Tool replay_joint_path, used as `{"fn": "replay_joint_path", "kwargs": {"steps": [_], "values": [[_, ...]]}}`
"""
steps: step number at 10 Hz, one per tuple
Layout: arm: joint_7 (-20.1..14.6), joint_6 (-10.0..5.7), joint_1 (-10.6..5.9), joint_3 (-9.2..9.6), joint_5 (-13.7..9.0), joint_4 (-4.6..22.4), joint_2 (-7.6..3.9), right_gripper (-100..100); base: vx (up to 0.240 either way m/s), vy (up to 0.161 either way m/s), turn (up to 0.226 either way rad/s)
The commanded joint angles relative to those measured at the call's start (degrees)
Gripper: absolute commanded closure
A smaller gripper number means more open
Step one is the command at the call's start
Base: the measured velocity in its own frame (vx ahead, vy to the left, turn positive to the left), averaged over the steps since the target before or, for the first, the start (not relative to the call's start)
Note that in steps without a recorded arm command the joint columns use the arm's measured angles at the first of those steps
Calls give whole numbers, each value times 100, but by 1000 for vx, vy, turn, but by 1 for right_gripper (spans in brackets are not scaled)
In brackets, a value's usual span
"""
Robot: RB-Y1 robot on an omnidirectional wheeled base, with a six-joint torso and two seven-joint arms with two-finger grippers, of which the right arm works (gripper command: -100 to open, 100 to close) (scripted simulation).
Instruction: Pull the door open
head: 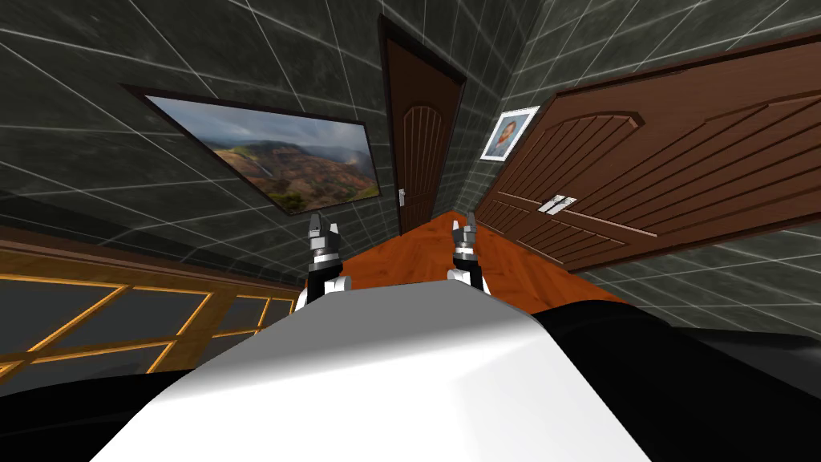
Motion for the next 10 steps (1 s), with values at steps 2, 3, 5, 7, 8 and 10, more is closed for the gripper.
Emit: {"fn": "replay_joint_path", "kwargs": {"steps": [2,3,5,7,8,10], "values": [[182,-8,-102,11,259,217,-88,-100,196,2,40],[277,-12,-155,16,396,329,-129,-100,214,-16,37],[430,-19,-241,25,614,506,-189,-100,188,-25,33],[618,-28,-344,36,882,719,-249,-100,185,-35,44],[714,-32,-398,42,1019,828,-280,-100,195,-17,40],[880,-40,-489,51,1257,1012,-319,-100,144,-17,38]]}}
